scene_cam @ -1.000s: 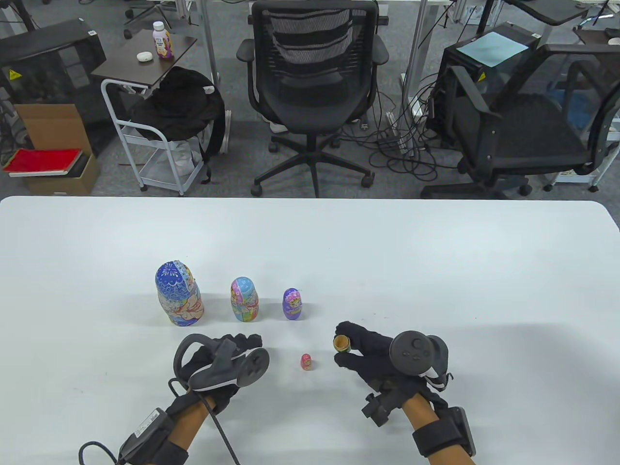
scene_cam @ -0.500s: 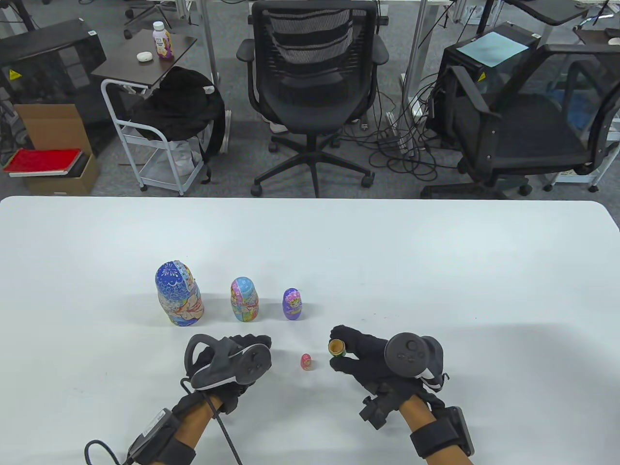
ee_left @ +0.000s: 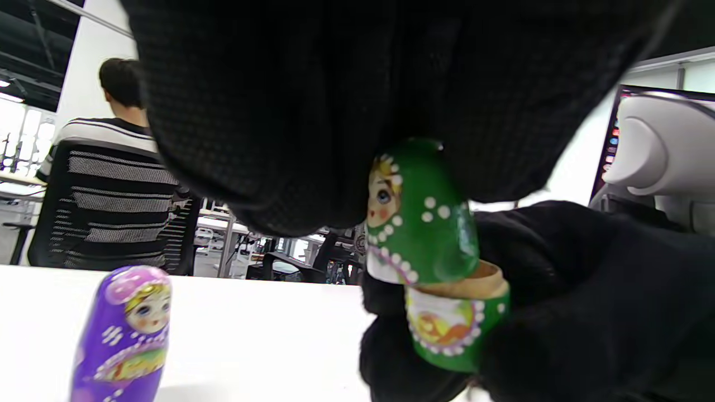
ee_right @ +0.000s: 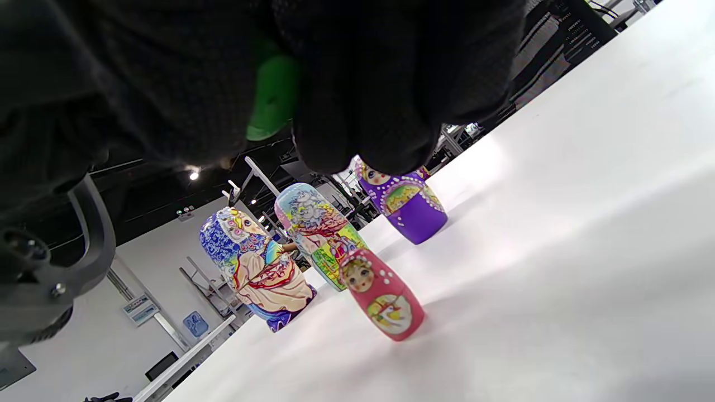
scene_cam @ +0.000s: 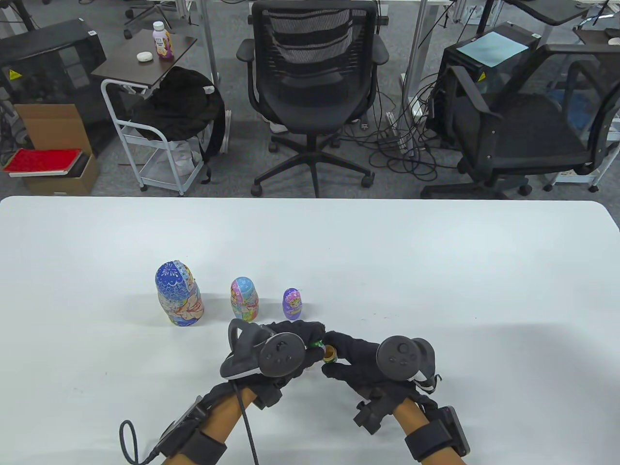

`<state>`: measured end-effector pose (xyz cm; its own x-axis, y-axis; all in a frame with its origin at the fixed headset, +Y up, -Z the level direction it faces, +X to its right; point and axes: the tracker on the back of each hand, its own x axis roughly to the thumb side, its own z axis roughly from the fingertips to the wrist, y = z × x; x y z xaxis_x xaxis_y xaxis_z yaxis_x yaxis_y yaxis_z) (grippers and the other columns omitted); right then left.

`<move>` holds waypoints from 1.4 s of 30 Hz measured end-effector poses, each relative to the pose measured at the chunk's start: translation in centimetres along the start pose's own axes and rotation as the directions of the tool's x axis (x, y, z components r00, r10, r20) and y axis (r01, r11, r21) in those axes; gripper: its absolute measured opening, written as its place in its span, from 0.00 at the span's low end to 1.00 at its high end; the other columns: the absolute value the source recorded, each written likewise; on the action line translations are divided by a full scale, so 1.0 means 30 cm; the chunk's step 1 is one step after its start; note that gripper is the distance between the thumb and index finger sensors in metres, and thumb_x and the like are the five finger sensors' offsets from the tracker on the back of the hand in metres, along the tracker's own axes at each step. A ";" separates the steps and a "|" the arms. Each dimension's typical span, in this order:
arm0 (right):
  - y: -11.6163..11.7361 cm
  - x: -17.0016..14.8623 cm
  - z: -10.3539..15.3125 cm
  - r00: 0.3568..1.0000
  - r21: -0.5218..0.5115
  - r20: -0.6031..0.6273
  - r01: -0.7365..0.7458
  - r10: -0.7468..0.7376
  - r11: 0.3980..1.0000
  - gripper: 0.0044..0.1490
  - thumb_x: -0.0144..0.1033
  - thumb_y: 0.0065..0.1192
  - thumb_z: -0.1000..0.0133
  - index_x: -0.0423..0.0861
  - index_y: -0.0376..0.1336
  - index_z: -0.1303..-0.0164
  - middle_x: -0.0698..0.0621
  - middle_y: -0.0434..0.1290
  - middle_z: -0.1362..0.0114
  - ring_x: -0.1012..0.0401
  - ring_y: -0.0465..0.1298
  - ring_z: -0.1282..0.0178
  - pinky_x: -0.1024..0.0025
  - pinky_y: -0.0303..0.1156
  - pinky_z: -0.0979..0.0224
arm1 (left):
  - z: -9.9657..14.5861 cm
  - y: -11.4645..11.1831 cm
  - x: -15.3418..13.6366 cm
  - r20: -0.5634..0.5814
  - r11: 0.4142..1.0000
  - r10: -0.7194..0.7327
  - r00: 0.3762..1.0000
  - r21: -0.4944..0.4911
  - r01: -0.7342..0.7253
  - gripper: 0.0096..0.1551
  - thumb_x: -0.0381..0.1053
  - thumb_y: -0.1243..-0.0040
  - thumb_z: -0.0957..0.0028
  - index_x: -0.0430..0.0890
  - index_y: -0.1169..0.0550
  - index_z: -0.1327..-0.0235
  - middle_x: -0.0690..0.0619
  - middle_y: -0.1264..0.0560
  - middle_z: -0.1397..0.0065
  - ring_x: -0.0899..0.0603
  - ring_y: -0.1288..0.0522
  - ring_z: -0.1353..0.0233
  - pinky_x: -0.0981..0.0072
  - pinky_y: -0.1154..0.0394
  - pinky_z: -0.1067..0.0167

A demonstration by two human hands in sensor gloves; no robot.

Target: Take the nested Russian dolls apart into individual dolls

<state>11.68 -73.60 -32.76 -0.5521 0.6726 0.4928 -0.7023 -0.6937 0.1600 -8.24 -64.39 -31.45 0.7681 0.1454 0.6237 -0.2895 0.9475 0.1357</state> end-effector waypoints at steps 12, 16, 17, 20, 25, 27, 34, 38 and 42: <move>-0.004 -0.008 0.002 0.998 -0.017 -0.005 0.059 -0.059 0.998 0.45 0.45 0.78 0.57 0.38 0.65 0.32 0.43 0.84 0.39 0.50 0.83 0.38 0.55 0.77 0.32 | -0.025 -0.003 0.041 0.012 0.999 0.011 1.000 -0.036 -0.010 0.27 0.57 0.28 0.50 0.48 0.18 0.41 0.47 0.14 0.41 0.43 0.11 0.48 0.65 0.12 0.52; -0.001 -0.006 0.001 1.000 -0.007 -0.007 0.028 -0.028 1.000 0.45 0.46 0.78 0.57 0.38 0.66 0.32 0.44 0.84 0.40 0.51 0.84 0.39 0.55 0.78 0.32 | -0.025 -0.013 0.050 0.023 0.998 -0.015 1.000 -0.055 0.017 0.27 0.57 0.28 0.50 0.48 0.18 0.41 0.47 0.14 0.41 0.43 0.11 0.48 0.65 0.12 0.52; -0.004 -0.006 0.001 0.999 -0.009 -0.008 0.036 -0.036 0.999 0.46 0.46 0.79 0.57 0.37 0.66 0.32 0.44 0.85 0.41 0.51 0.84 0.40 0.55 0.78 0.33 | -0.025 -0.015 0.051 0.025 0.998 -0.014 1.000 -0.054 0.015 0.27 0.57 0.28 0.50 0.48 0.18 0.41 0.47 0.15 0.41 0.43 0.11 0.48 0.65 0.12 0.52; -0.014 -0.016 0.000 0.996 -0.010 -0.027 0.087 -0.087 0.996 0.46 0.46 0.80 0.58 0.36 0.66 0.33 0.45 0.85 0.43 0.52 0.85 0.41 0.56 0.79 0.34 | -0.026 -0.015 0.051 0.037 0.999 0.011 0.999 -0.048 -0.009 0.27 0.56 0.29 0.51 0.47 0.19 0.40 0.46 0.15 0.41 0.43 0.11 0.48 0.66 0.12 0.52; -0.022 -0.035 -0.001 0.977 0.011 -0.063 0.204 -0.202 0.979 0.47 0.45 0.81 0.59 0.34 0.66 0.33 0.45 0.86 0.44 0.52 0.86 0.42 0.56 0.80 0.34 | -0.026 -0.016 0.050 0.039 0.998 0.055 0.998 -0.044 -0.053 0.27 0.55 0.29 0.51 0.46 0.19 0.40 0.45 0.15 0.40 0.42 0.11 0.48 0.65 0.11 0.52; -0.023 -0.040 -0.001 0.971 -0.007 -0.080 0.225 -0.225 0.974 0.48 0.44 0.81 0.59 0.34 0.66 0.33 0.45 0.86 0.43 0.52 0.86 0.42 0.56 0.80 0.34 | -0.028 -0.016 0.052 0.050 0.999 0.028 0.998 -0.024 -0.026 0.27 0.55 0.29 0.51 0.46 0.19 0.40 0.44 0.15 0.40 0.42 0.11 0.49 0.65 0.11 0.53; -0.108 -0.068 0.008 0.987 -0.037 -0.144 0.070 -0.075 0.997 0.51 0.45 0.78 0.55 0.35 0.60 0.26 0.40 0.82 0.36 0.47 0.82 0.36 0.52 0.75 0.31 | -0.111 0.000 0.021 -0.003 0.999 0.011 1.000 -0.034 -0.011 0.27 0.54 0.29 0.50 0.46 0.19 0.39 0.44 0.15 0.40 0.41 0.11 0.48 0.65 0.12 0.52; -0.161 -0.108 0.021 0.977 -0.117 -0.203 0.041 -0.065 0.992 0.49 0.44 0.77 0.54 0.35 0.61 0.26 0.40 0.82 0.37 0.46 0.81 0.36 0.51 0.75 0.31 | -0.183 -0.026 0.004 -0.027 0.991 -0.072 0.997 -0.114 0.069 0.27 0.54 0.29 0.50 0.47 0.19 0.39 0.45 0.15 0.39 0.42 0.11 0.48 0.65 0.12 0.52; -0.198 -0.127 0.035 0.975 -0.140 -0.222 -0.016 -0.016 0.990 0.48 0.44 0.77 0.53 0.35 0.62 0.27 0.40 0.82 0.37 0.46 0.82 0.37 0.51 0.75 0.31 | -0.255 -0.078 -0.027 -0.067 0.984 -0.090 0.994 -0.162 0.078 0.27 0.55 0.27 0.52 0.48 0.19 0.40 0.46 0.15 0.40 0.43 0.11 0.49 0.66 0.11 0.52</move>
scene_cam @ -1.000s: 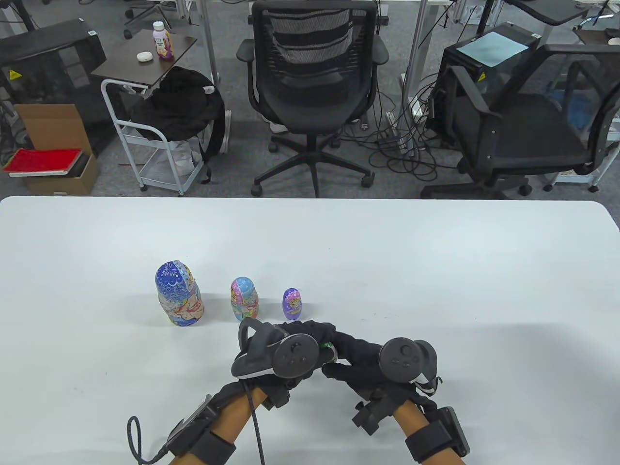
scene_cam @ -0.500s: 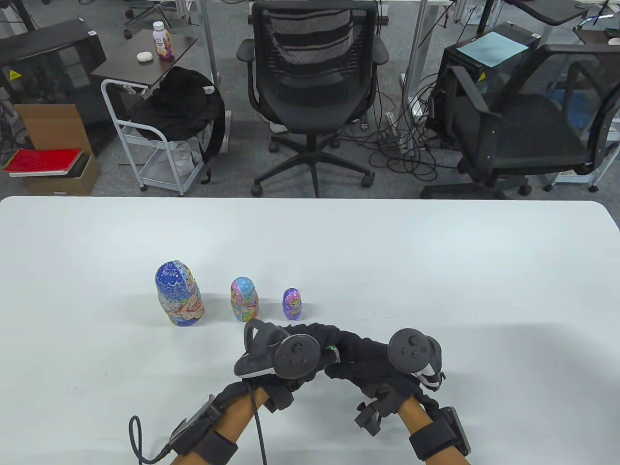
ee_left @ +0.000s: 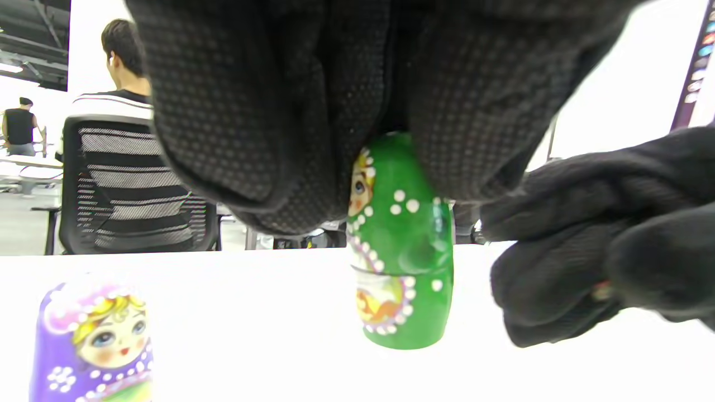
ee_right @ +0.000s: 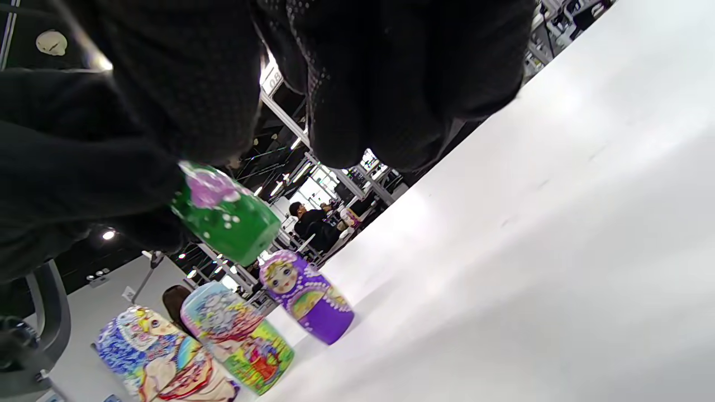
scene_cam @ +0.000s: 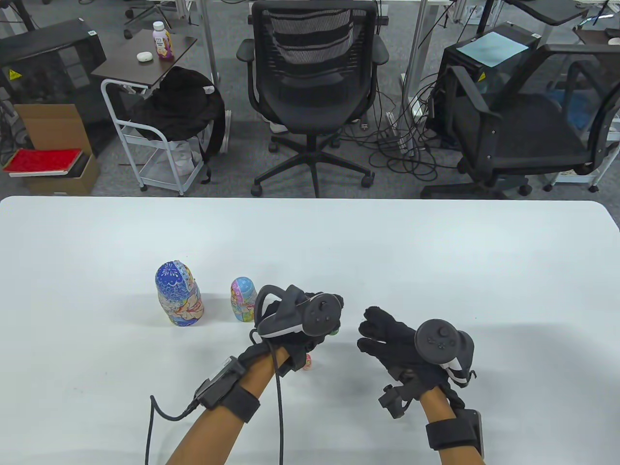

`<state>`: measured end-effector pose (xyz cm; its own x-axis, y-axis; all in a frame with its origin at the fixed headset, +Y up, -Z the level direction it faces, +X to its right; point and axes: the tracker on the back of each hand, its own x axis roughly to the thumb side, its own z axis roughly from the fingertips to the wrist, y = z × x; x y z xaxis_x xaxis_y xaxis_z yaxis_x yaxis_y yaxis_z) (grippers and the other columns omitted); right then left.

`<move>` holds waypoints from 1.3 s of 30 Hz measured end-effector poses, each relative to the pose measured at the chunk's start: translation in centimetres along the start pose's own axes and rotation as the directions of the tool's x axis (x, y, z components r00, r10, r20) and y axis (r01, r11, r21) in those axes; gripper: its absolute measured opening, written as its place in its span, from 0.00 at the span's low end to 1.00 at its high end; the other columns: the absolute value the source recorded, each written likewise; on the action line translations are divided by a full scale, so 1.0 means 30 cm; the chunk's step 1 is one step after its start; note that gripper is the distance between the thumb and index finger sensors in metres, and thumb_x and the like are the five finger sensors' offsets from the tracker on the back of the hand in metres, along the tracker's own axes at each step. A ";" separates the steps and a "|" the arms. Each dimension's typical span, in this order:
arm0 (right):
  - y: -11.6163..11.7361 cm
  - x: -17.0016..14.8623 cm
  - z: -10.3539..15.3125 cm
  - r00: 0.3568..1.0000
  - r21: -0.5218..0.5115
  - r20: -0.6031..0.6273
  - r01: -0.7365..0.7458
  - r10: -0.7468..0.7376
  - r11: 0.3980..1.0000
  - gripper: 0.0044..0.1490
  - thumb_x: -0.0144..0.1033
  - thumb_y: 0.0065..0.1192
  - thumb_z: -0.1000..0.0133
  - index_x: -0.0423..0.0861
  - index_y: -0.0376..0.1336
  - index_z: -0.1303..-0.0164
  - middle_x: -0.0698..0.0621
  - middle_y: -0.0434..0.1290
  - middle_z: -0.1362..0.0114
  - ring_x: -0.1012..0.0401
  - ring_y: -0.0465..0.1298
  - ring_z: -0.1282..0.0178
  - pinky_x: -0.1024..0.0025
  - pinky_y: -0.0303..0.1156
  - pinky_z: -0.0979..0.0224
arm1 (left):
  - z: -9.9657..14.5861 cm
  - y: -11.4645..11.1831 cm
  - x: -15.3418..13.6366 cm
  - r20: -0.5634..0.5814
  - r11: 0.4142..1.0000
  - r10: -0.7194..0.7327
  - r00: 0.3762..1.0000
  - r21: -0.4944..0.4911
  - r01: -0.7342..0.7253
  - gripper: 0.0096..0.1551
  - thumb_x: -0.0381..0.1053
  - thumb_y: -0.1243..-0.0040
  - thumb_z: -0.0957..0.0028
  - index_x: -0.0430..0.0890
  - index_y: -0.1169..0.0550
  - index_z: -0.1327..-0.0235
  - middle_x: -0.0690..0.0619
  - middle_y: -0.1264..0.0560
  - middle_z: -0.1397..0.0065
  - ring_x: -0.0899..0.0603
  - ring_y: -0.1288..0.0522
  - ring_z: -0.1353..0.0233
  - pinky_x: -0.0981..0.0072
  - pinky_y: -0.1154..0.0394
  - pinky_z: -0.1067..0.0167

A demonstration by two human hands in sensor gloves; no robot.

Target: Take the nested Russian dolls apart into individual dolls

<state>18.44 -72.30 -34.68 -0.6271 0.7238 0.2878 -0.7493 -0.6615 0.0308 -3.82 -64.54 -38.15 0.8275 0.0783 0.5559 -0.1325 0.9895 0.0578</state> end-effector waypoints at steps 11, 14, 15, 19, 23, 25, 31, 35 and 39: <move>-0.035 -0.031 -0.001 0.998 -0.009 -0.026 -0.049 0.049 0.999 0.47 0.45 0.76 0.53 0.36 0.62 0.27 0.39 0.82 0.36 0.45 0.81 0.36 0.50 0.74 0.31 | -0.128 -0.144 -0.027 -0.027 0.993 -0.105 0.994 -0.060 0.104 0.28 0.56 0.26 0.52 0.49 0.19 0.40 0.46 0.15 0.41 0.45 0.10 0.49 0.68 0.11 0.53; -0.037 -0.033 -0.001 0.998 -0.008 -0.031 -0.054 0.054 0.998 0.46 0.45 0.76 0.52 0.37 0.63 0.27 0.39 0.82 0.36 0.45 0.81 0.36 0.50 0.74 0.31 | -0.144 -0.180 -0.026 -0.028 0.990 -0.125 0.992 -0.067 0.123 0.27 0.56 0.26 0.52 0.49 0.19 0.40 0.47 0.15 0.41 0.45 0.10 0.49 0.68 0.11 0.53; -0.037 -0.035 -0.001 0.998 -0.005 -0.033 -0.057 0.057 0.998 0.47 0.45 0.76 0.52 0.37 0.63 0.27 0.39 0.82 0.36 0.45 0.81 0.36 0.50 0.74 0.31 | -0.149 -0.188 -0.026 -0.032 0.990 -0.129 0.991 -0.066 0.127 0.27 0.56 0.27 0.52 0.50 0.19 0.40 0.47 0.15 0.41 0.45 0.10 0.49 0.68 0.11 0.53; -0.035 -0.039 -0.002 0.997 0.003 -0.035 -0.068 0.068 0.998 0.46 0.45 0.76 0.52 0.37 0.63 0.27 0.39 0.82 0.36 0.45 0.81 0.36 0.50 0.74 0.30 | -0.163 -0.214 -0.030 -0.041 0.985 -0.163 0.986 -0.071 0.160 0.27 0.56 0.27 0.52 0.49 0.19 0.40 0.47 0.15 0.41 0.45 0.10 0.50 0.68 0.11 0.53; -0.033 -0.038 -0.003 0.998 0.007 -0.034 -0.061 0.061 0.998 0.46 0.45 0.76 0.52 0.37 0.63 0.27 0.39 0.82 0.36 0.45 0.81 0.35 0.50 0.74 0.30 | -0.172 -0.234 -0.039 -0.053 0.984 -0.160 0.986 -0.088 0.155 0.27 0.57 0.27 0.52 0.49 0.19 0.40 0.46 0.14 0.42 0.45 0.10 0.50 0.68 0.11 0.54; -0.032 -0.038 -0.003 0.997 0.008 -0.033 -0.063 0.063 0.998 0.45 0.45 0.76 0.52 0.38 0.64 0.27 0.40 0.82 0.36 0.46 0.81 0.36 0.50 0.74 0.30 | -0.173 -0.243 -0.042 -0.052 0.983 -0.164 0.985 -0.094 0.158 0.27 0.57 0.27 0.51 0.49 0.19 0.40 0.47 0.14 0.42 0.45 0.10 0.50 0.68 0.11 0.54; -0.024 -0.037 -0.005 0.997 0.020 -0.020 -0.078 0.078 0.997 0.45 0.45 0.76 0.52 0.38 0.64 0.27 0.40 0.82 0.37 0.46 0.81 0.36 0.50 0.74 0.30 | -0.172 -0.250 -0.044 -0.067 0.984 -0.164 0.984 -0.084 0.158 0.28 0.58 0.27 0.51 0.49 0.19 0.40 0.47 0.14 0.42 0.45 0.10 0.50 0.68 0.10 0.54; -0.025 -0.036 -0.005 0.996 0.022 -0.020 -0.085 0.085 0.996 0.45 0.45 0.76 0.52 0.38 0.64 0.27 0.40 0.83 0.37 0.46 0.81 0.36 0.50 0.74 0.30 | -0.164 -0.235 -0.032 -0.044 0.976 -0.196 0.980 -0.105 0.190 0.34 0.62 0.30 0.51 0.48 0.23 0.34 0.44 0.18 0.36 0.41 0.12 0.45 0.63 0.13 0.50; -0.023 -0.035 -0.004 0.995 0.017 -0.009 -0.101 0.101 0.995 0.45 0.45 0.76 0.52 0.39 0.64 0.27 0.41 0.83 0.37 0.46 0.81 0.36 0.50 0.74 0.30 | -0.118 -0.154 -0.013 -0.008 0.991 -0.129 0.992 -0.020 0.129 0.37 0.63 0.31 0.51 0.48 0.24 0.31 0.42 0.20 0.32 0.39 0.14 0.42 0.61 0.14 0.47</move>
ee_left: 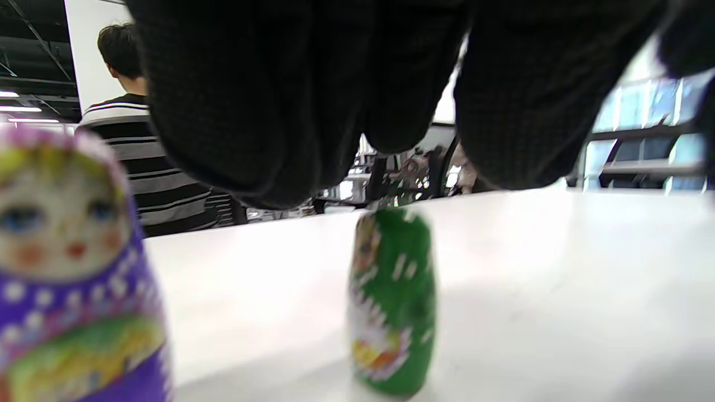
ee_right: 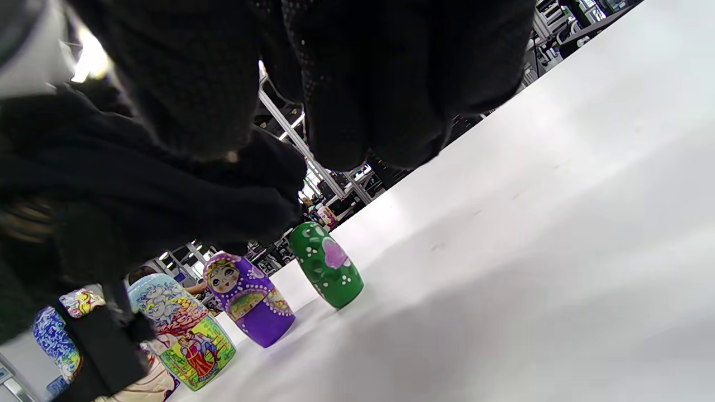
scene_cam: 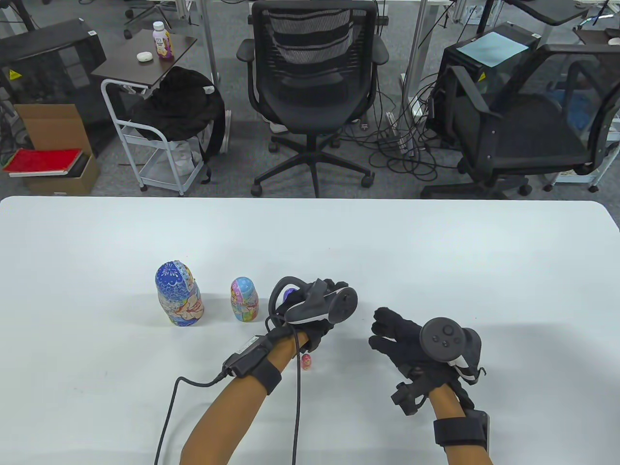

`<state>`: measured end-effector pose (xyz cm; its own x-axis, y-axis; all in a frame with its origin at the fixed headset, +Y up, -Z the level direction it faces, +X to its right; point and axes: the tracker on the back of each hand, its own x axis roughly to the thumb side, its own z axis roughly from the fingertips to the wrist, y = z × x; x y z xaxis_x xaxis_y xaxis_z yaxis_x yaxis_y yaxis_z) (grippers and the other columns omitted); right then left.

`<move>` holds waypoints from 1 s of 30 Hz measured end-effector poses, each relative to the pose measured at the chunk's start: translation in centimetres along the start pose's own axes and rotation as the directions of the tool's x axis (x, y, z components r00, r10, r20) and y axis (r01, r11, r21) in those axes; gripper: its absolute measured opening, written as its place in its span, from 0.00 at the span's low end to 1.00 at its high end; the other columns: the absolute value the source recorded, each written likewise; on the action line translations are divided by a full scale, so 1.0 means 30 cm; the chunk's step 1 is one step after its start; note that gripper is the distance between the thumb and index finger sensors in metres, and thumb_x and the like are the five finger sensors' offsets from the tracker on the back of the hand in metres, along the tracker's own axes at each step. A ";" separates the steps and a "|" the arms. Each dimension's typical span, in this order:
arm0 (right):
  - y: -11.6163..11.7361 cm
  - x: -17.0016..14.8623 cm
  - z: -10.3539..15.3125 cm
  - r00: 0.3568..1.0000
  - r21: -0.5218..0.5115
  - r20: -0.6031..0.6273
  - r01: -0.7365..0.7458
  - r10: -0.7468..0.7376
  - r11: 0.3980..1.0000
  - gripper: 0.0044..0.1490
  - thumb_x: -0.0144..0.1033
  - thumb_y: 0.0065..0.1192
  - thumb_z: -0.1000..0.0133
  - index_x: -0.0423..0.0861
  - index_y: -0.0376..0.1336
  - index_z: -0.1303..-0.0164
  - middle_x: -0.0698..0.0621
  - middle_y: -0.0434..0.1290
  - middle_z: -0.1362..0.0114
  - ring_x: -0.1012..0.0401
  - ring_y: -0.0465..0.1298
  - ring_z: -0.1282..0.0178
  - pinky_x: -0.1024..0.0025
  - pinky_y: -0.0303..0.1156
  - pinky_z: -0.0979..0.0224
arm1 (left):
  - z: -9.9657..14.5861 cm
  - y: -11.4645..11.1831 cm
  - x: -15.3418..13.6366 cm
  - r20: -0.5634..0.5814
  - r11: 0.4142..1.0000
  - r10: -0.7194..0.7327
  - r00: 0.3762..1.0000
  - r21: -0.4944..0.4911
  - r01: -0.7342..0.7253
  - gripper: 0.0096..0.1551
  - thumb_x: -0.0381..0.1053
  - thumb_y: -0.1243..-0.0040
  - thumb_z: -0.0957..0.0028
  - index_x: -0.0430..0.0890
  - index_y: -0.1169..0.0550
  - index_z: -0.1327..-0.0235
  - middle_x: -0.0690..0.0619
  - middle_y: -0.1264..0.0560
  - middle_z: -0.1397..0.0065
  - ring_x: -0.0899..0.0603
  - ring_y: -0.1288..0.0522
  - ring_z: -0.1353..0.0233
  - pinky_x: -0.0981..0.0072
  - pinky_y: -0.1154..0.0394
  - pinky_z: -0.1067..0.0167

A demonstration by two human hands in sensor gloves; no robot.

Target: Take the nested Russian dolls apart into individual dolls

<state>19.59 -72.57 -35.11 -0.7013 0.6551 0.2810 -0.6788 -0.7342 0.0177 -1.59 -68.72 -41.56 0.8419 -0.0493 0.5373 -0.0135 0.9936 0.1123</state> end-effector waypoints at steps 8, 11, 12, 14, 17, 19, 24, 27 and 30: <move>0.042 0.020 -0.005 0.999 0.055 0.022 -0.027 0.026 0.998 0.44 0.45 0.76 0.52 0.39 0.64 0.28 0.41 0.83 0.37 0.46 0.81 0.36 0.50 0.74 0.30 | 0.216 0.064 0.007 0.068 0.995 -0.038 0.997 -0.090 0.044 0.35 0.66 0.32 0.52 0.48 0.20 0.35 0.45 0.16 0.38 0.41 0.12 0.46 0.62 0.13 0.51; 0.051 0.026 -0.003 0.998 0.065 0.033 -0.049 0.047 0.997 0.44 0.45 0.76 0.52 0.39 0.64 0.28 0.41 0.83 0.37 0.46 0.81 0.36 0.50 0.74 0.30 | 0.268 0.016 0.004 0.072 0.986 -0.093 0.993 -0.129 0.101 0.36 0.67 0.33 0.52 0.49 0.21 0.35 0.45 0.16 0.38 0.41 0.12 0.46 0.62 0.13 0.51; 0.053 0.027 -0.003 0.998 0.067 0.035 -0.054 0.051 0.996 0.44 0.45 0.76 0.52 0.39 0.64 0.28 0.41 0.83 0.37 0.46 0.81 0.36 0.50 0.74 0.30 | 0.277 0.002 0.003 0.067 0.986 -0.092 0.994 -0.137 0.100 0.36 0.66 0.32 0.52 0.48 0.21 0.34 0.45 0.16 0.38 0.41 0.12 0.46 0.62 0.13 0.51; 0.059 0.031 -0.002 0.998 0.072 0.041 -0.056 0.053 0.996 0.44 0.45 0.76 0.52 0.39 0.64 0.28 0.41 0.83 0.37 0.47 0.81 0.36 0.50 0.74 0.30 | 0.295 -0.037 0.000 0.055 0.984 -0.070 0.996 -0.160 0.078 0.37 0.66 0.33 0.52 0.48 0.21 0.34 0.45 0.16 0.38 0.41 0.12 0.47 0.62 0.13 0.51; 0.066 0.037 0.000 0.997 0.080 0.051 -0.066 0.062 0.995 0.44 0.45 0.76 0.52 0.39 0.64 0.28 0.41 0.83 0.37 0.47 0.81 0.36 0.50 0.74 0.30 | 0.303 -0.079 -0.002 0.043 0.985 -0.052 0.998 -0.161 0.058 0.35 0.64 0.31 0.52 0.47 0.21 0.35 0.46 0.15 0.39 0.41 0.12 0.47 0.63 0.13 0.52; 0.071 0.041 0.000 0.996 0.084 0.056 -0.073 0.068 0.994 0.44 0.45 0.75 0.52 0.39 0.65 0.28 0.41 0.83 0.37 0.46 0.81 0.36 0.50 0.74 0.30 | 0.302 -0.101 -0.006 0.038 0.988 -0.032 0.999 -0.152 0.038 0.33 0.63 0.30 0.52 0.48 0.20 0.36 0.47 0.15 0.41 0.43 0.11 0.49 0.64 0.13 0.53; 0.077 0.045 0.000 0.996 0.093 0.061 -0.074 0.068 0.993 0.44 0.45 0.75 0.52 0.39 0.64 0.28 0.41 0.83 0.37 0.47 0.81 0.36 0.50 0.74 0.30 | 0.298 -0.127 -0.014 0.000 0.992 0.059 0.998 -0.114 -0.059 0.27 0.57 0.28 0.51 0.47 0.17 0.42 0.47 0.13 0.45 0.44 0.10 0.52 0.66 0.12 0.56; 0.087 0.048 0.000 0.995 0.108 0.068 -0.080 0.073 0.991 0.44 0.45 0.75 0.52 0.39 0.65 0.28 0.41 0.83 0.37 0.46 0.81 0.36 0.50 0.74 0.30 | 0.296 -0.112 -0.012 0.018 0.996 0.044 0.999 -0.078 -0.043 0.25 0.56 0.28 0.51 0.47 0.17 0.43 0.47 0.13 0.45 0.45 0.10 0.52 0.67 0.11 0.56; 0.115 0.059 -0.002 0.994 0.149 0.084 -0.075 0.063 0.986 0.44 0.45 0.76 0.52 0.39 0.64 0.28 0.41 0.83 0.37 0.47 0.81 0.36 0.50 0.74 0.30 | 0.293 -0.055 -0.009 0.021 0.995 0.098 0.995 -0.031 -0.097 0.25 0.56 0.28 0.51 0.47 0.16 0.44 0.48 0.13 0.46 0.45 0.10 0.52 0.67 0.11 0.56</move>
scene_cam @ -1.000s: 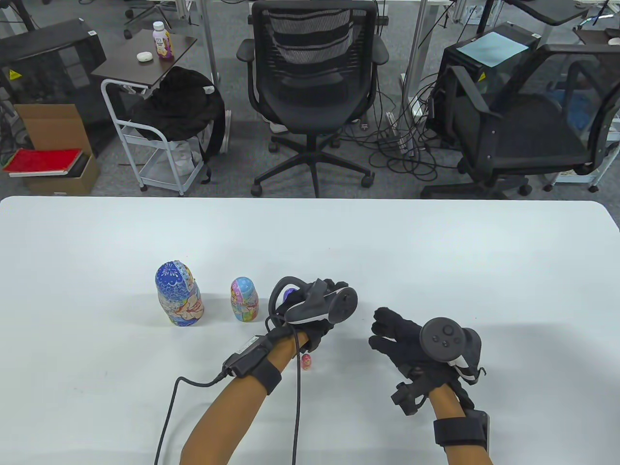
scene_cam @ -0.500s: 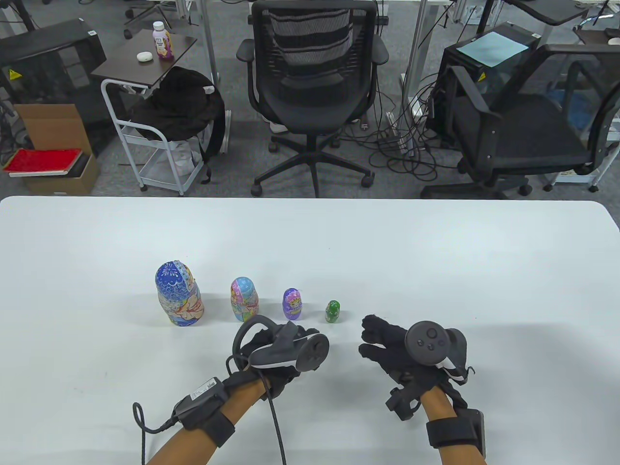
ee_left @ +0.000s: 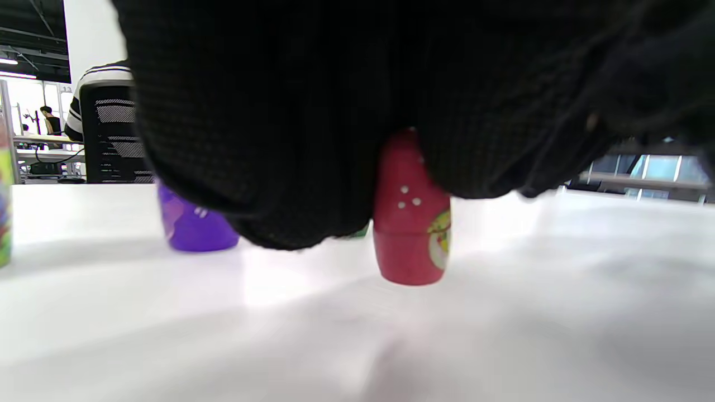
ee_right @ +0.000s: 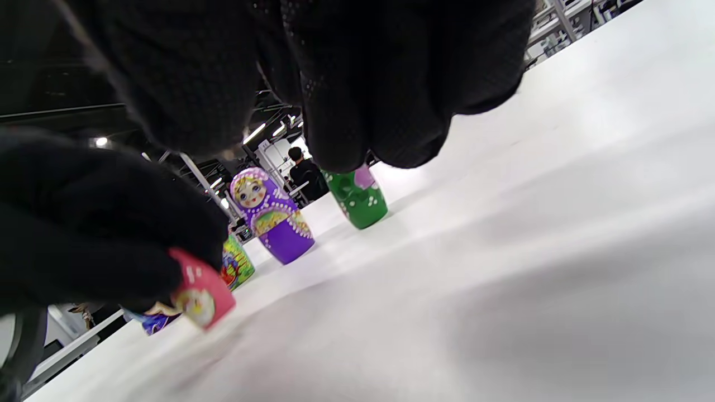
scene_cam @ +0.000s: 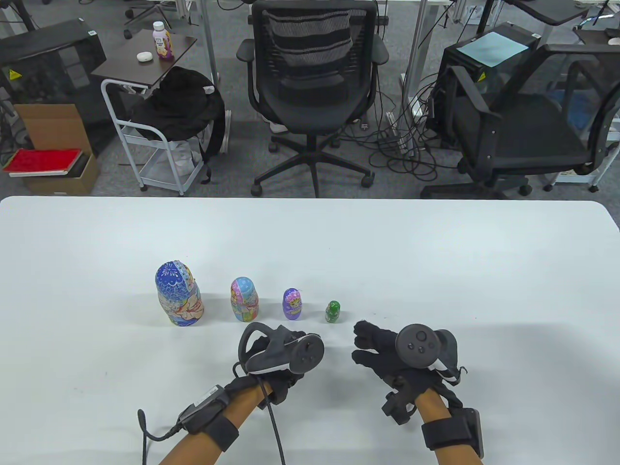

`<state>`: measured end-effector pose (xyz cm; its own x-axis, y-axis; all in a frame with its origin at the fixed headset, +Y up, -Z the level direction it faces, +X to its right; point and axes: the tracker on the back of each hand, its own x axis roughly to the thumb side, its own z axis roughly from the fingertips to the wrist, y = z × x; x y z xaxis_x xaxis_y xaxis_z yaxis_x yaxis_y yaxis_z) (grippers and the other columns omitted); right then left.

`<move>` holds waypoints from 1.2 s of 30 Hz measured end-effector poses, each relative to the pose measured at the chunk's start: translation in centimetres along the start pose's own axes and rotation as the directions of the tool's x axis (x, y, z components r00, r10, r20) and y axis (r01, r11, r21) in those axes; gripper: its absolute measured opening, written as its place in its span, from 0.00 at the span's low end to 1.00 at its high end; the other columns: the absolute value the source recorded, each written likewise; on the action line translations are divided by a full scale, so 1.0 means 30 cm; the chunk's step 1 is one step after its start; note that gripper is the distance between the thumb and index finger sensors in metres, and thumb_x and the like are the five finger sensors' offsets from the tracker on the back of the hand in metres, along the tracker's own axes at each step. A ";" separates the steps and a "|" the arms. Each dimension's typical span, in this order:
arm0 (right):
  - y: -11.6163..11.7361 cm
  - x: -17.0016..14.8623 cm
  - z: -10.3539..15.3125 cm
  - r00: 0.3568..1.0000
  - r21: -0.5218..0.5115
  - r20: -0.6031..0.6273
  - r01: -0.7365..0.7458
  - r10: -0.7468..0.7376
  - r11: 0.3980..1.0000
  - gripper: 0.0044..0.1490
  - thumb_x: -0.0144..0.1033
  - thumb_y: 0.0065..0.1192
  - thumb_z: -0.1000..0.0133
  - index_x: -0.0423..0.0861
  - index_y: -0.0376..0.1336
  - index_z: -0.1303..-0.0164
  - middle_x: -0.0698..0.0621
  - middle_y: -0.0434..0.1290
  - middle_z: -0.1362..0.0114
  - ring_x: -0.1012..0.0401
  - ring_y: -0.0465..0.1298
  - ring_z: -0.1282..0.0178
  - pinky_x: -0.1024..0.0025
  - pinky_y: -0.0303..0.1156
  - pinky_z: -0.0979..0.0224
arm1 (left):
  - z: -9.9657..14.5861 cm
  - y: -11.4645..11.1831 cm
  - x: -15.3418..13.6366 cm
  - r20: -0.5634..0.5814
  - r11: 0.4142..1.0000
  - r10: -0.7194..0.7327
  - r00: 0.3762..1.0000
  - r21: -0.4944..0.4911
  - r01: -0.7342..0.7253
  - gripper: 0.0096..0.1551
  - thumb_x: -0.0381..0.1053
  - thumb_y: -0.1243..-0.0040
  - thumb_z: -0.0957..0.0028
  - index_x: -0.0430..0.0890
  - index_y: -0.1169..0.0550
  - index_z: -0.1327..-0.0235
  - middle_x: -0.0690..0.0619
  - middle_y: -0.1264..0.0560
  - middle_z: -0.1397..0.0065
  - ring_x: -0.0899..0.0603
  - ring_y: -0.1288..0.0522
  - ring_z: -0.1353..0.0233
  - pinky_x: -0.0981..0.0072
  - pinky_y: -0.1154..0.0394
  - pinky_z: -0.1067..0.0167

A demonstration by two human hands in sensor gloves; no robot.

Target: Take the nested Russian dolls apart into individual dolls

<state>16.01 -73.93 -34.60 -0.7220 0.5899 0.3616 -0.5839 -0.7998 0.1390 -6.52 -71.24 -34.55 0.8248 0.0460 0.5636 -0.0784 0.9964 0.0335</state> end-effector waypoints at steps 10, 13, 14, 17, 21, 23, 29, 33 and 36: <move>0.071 0.065 -0.002 0.976 0.025 0.108 0.187 -0.188 0.982 0.44 0.48 0.75 0.53 0.42 0.65 0.29 0.42 0.82 0.36 0.47 0.81 0.35 0.51 0.74 0.29 | 0.002 0.154 0.083 0.082 0.987 0.109 0.991 0.107 -0.117 0.25 0.56 0.28 0.51 0.47 0.16 0.44 0.47 0.12 0.46 0.45 0.10 0.53 0.67 0.11 0.57; 0.077 0.078 0.003 0.976 -0.017 0.116 0.190 -0.187 0.982 0.43 0.48 0.75 0.53 0.40 0.65 0.31 0.43 0.83 0.39 0.49 0.82 0.37 0.53 0.75 0.31 | 0.003 0.158 0.088 0.081 0.986 0.113 0.990 0.112 -0.121 0.25 0.56 0.28 0.51 0.46 0.16 0.45 0.47 0.12 0.47 0.45 0.10 0.53 0.67 0.11 0.57; 0.078 0.079 0.003 0.976 -0.020 0.116 0.188 -0.185 0.982 0.42 0.48 0.75 0.53 0.41 0.66 0.31 0.44 0.83 0.40 0.49 0.83 0.38 0.53 0.76 0.31 | 0.003 0.157 0.087 0.081 0.985 0.123 0.989 0.108 -0.132 0.25 0.56 0.28 0.50 0.45 0.16 0.44 0.47 0.13 0.47 0.45 0.09 0.53 0.67 0.11 0.57; 0.086 0.088 0.005 0.974 -0.036 0.116 0.197 -0.192 0.980 0.40 0.47 0.74 0.53 0.40 0.67 0.34 0.45 0.85 0.43 0.50 0.84 0.41 0.54 0.77 0.33 | 0.011 0.149 0.085 0.075 0.974 0.188 0.979 0.116 -0.196 0.25 0.54 0.28 0.51 0.44 0.16 0.45 0.45 0.13 0.47 0.44 0.10 0.53 0.66 0.10 0.57; 0.086 0.097 0.001 0.967 -0.013 0.134 0.219 -0.215 0.976 0.39 0.45 0.74 0.53 0.37 0.68 0.37 0.45 0.86 0.47 0.51 0.85 0.44 0.54 0.79 0.35 | 0.022 0.155 0.082 0.107 0.970 0.197 0.974 0.122 -0.210 0.24 0.52 0.28 0.51 0.43 0.17 0.45 0.44 0.13 0.47 0.43 0.09 0.52 0.65 0.10 0.57; 0.087 0.098 -0.004 0.947 0.035 0.131 0.290 -0.292 0.956 0.39 0.44 0.74 0.54 0.36 0.68 0.37 0.45 0.86 0.47 0.50 0.86 0.44 0.54 0.79 0.35 | 0.032 0.169 0.085 0.126 0.971 0.187 0.974 0.126 -0.203 0.23 0.52 0.28 0.52 0.43 0.16 0.47 0.44 0.13 0.47 0.42 0.09 0.52 0.65 0.10 0.57; 0.078 0.103 -0.018 0.905 0.201 0.134 0.375 -0.404 0.905 0.39 0.41 0.74 0.53 0.33 0.68 0.36 0.42 0.86 0.46 0.49 0.85 0.43 0.52 0.78 0.33 | 0.061 0.192 0.080 0.179 0.967 0.203 0.963 0.118 -0.226 0.22 0.51 0.28 0.52 0.45 0.16 0.47 0.44 0.13 0.47 0.42 0.09 0.52 0.64 0.10 0.57; 0.081 0.106 -0.018 0.906 0.204 0.134 0.372 -0.402 0.905 0.38 0.40 0.74 0.53 0.35 0.67 0.35 0.42 0.85 0.44 0.48 0.85 0.41 0.52 0.78 0.32 | 0.077 0.211 0.077 0.185 0.972 0.181 0.966 0.116 -0.205 0.22 0.51 0.29 0.51 0.46 0.16 0.46 0.45 0.13 0.45 0.42 0.10 0.51 0.65 0.10 0.56; 0.079 0.097 -0.017 0.907 0.186 0.134 0.372 -0.398 0.910 0.38 0.41 0.74 0.53 0.36 0.67 0.35 0.42 0.85 0.43 0.48 0.85 0.41 0.52 0.78 0.32 | 0.087 0.234 0.080 0.187 0.969 0.175 0.967 0.142 -0.203 0.22 0.52 0.28 0.51 0.46 0.16 0.46 0.45 0.13 0.45 0.42 0.10 0.51 0.64 0.11 0.55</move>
<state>12.34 -74.05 -33.69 -0.3731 0.8390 0.3960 -0.7303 -0.5288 0.4324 -6.54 -64.32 -30.81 0.6788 0.2051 0.7051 -0.3226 0.9459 0.0354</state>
